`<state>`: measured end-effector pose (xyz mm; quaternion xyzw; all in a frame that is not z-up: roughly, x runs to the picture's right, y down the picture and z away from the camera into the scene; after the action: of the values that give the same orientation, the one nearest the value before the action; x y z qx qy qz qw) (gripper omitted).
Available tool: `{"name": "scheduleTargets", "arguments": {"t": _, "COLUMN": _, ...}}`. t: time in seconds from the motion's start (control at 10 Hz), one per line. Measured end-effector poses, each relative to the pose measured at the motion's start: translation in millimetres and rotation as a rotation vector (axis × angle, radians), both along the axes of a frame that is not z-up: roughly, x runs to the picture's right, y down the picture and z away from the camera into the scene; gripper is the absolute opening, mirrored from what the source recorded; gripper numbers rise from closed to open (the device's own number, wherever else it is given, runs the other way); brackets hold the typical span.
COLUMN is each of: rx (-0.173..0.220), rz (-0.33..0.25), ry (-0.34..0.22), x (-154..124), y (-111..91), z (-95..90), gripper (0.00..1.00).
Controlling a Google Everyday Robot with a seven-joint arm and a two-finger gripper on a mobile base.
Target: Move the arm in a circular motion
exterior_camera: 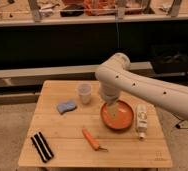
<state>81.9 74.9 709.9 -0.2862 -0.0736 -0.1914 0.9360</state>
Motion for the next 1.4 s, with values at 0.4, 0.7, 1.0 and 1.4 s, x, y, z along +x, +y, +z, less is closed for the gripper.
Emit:
{"name": "scheduleTargets", "arguments": {"t": 0.4, "rx": 0.019, "rz": 0.006, "ry": -0.01, "x": 60.3, "y": -73.9, "z": 61.5, "gripper": 0.8}}
{"name": "scheduleTargets", "arguments": {"t": 0.7, "rx": 0.018, "rz": 0.058, "ry": 0.032, "x": 129.6, "y": -113.0, "z": 87.5, "gripper": 0.8}}
{"name": "scheduleTargets", "arguments": {"t": 1.0, "rx": 0.0, "rz": 0.147, "ry": 0.108, "x": 207.7, "y": -113.8, "z": 92.3, "gripper": 0.8}}
{"name": "scheduleTargets", "arguments": {"t": 1.4, "rx": -0.03, "rz": 0.194, "ry": 0.169, "x": 274.1, "y": -74.0, "z": 74.8, "gripper": 0.8}}
